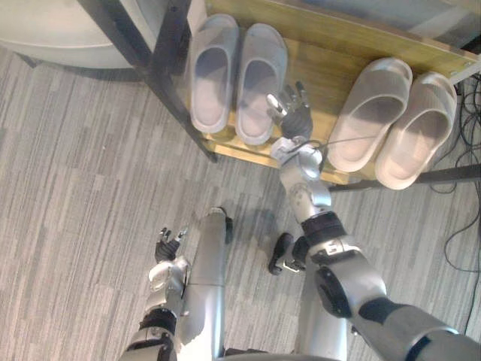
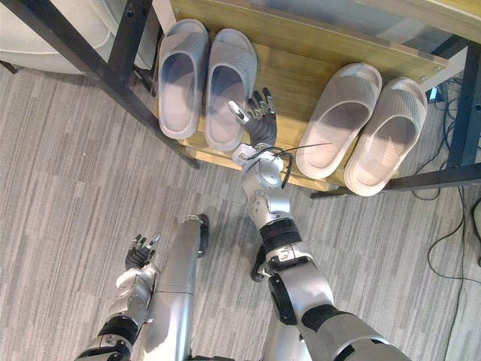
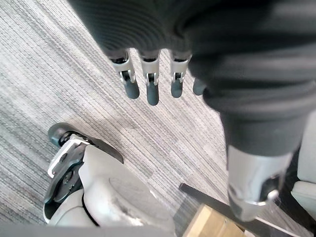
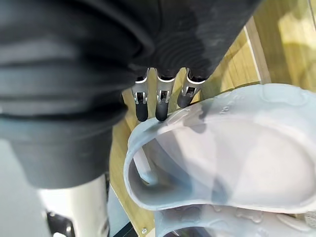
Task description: Organize the slippers on the shoe rack
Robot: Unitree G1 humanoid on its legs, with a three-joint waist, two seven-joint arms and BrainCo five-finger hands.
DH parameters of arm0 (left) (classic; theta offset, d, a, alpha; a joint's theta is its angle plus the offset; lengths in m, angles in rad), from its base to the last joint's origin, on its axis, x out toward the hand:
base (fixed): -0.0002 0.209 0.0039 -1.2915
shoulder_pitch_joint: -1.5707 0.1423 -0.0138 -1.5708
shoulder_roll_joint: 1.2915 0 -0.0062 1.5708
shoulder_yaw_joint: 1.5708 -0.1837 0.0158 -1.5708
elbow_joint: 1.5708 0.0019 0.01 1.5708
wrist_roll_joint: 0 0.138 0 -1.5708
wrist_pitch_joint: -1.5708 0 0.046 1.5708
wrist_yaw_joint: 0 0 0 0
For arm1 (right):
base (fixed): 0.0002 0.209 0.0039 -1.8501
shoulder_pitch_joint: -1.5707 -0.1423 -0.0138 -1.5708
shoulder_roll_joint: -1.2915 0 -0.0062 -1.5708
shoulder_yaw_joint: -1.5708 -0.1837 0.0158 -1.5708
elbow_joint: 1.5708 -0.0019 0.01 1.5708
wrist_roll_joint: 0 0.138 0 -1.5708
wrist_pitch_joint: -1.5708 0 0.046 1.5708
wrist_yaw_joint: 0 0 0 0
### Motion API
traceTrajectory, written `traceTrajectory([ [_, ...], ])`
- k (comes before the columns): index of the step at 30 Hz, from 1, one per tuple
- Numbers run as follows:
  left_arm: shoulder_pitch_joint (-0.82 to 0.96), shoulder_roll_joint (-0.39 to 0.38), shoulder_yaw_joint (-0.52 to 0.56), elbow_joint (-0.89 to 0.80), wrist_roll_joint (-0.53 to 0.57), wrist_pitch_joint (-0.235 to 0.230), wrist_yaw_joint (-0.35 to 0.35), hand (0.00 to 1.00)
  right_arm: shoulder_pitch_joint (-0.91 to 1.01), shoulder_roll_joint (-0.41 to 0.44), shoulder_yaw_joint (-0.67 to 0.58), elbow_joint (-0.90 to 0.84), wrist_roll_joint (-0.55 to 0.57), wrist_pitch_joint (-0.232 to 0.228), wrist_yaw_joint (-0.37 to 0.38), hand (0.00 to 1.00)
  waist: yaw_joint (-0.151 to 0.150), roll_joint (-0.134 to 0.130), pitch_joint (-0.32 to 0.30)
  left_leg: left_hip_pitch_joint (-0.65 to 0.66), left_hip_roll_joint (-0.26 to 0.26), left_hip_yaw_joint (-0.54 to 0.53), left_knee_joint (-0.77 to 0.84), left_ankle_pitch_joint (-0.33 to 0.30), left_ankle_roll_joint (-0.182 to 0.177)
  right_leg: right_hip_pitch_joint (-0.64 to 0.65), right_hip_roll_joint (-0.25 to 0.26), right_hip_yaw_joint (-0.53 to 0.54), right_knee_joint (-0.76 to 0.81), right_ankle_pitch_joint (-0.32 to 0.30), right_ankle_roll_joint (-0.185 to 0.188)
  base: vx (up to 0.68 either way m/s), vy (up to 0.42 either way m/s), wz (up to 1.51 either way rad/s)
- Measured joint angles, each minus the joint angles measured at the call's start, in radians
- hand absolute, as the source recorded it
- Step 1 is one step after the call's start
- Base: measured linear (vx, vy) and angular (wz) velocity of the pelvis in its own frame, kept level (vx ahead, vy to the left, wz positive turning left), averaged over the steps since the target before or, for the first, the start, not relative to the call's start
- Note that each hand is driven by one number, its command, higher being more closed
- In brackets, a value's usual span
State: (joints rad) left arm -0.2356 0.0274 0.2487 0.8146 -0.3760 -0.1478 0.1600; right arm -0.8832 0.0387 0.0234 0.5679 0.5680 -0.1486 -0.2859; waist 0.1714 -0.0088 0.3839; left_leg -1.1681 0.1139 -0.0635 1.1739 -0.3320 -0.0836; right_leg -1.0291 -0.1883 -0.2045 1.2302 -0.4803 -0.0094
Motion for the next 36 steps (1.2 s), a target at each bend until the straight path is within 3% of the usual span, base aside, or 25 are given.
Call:
traceTrajectory([
  [9, -0.006, -0.015, 0.012, 0.002, 0.000, 0.006, 0.011, 0.00, 0.014, -0.004, -0.009, -0.009, -0.064, 0.023, -0.013, 0.00, -0.003, 0.005, -0.003, 0.055, 0.001, 0.000, -0.025, 0.005, -0.007, 0.054, 0.004, -0.006, -0.021, 0.003, -0.006, 0.00, 0.000, 0.00],
  [16, 0.010, -0.041, 0.048, 0.003, 0.025, 0.010, -0.005, 0.00, 0.224, -0.019, -0.022, -0.153, -0.166, 0.032, -0.031, 0.00, -0.020, 0.006, -0.003, 0.170, 0.012, 0.013, -0.095, 0.009, 0.000, 0.172, 0.019, -0.012, -0.111, 0.018, 0.003, 0.02, 0.014, -0.02],
  [21, 0.066, -0.038, 0.048, 0.004, 0.062, 0.013, -0.035, 0.00, 0.438, -0.019, 0.002, -0.315, -0.235, 0.039, -0.002, 0.00, -0.052, 0.002, -0.001, 0.331, 0.019, 0.041, -0.182, 0.011, -0.001, 0.322, 0.026, -0.005, -0.203, 0.037, 0.006, 0.06, 0.021, -0.04],
  [25, 0.124, -0.029, 0.033, 0.016, 0.114, 0.024, -0.058, 0.00, 0.628, -0.021, 0.070, -0.476, -0.361, 0.037, 0.037, 0.00, -0.069, -0.007, -0.007, 0.519, 0.038, 0.095, -0.344, 0.041, 0.009, 0.492, 0.033, -0.005, -0.365, 0.085, 0.023, 0.07, 0.026, -0.09],
  [29, 0.181, 0.003, -0.064, 0.049, 0.173, 0.026, -0.080, 0.00, 0.814, -0.026, 0.135, -0.505, -0.536, 0.037, 0.099, 0.00, -0.090, -0.029, -0.080, 0.691, 0.049, 0.167, -0.561, 0.115, 0.007, 0.654, 0.047, -0.014, -0.589, 0.164, 0.038, 0.11, 0.017, 0.02],
  [32, 0.200, 0.039, -0.160, 0.115, 0.212, 0.028, -0.102, 0.00, 0.902, -0.043, 0.147, -0.391, -0.639, 0.037, 0.147, 0.00, -0.120, -0.047, -0.143, 0.823, 0.026, 0.191, -0.726, 0.168, 0.009, 0.787, 0.057, -0.016, -0.776, 0.233, 0.055, 0.18, 0.048, -0.05],
  [36, 0.228, 0.038, -0.241, 0.138, 0.250, 0.029, -0.122, 0.00, 0.980, -0.087, 0.123, -0.192, -0.669, 0.048, 0.186, 0.00, -0.139, -0.047, -0.201, 0.948, -0.010, 0.222, -0.899, 0.225, 0.019, 0.911, 0.060, -0.008, -0.978, 0.320, 0.076, 0.18, 0.065, -0.11],
])
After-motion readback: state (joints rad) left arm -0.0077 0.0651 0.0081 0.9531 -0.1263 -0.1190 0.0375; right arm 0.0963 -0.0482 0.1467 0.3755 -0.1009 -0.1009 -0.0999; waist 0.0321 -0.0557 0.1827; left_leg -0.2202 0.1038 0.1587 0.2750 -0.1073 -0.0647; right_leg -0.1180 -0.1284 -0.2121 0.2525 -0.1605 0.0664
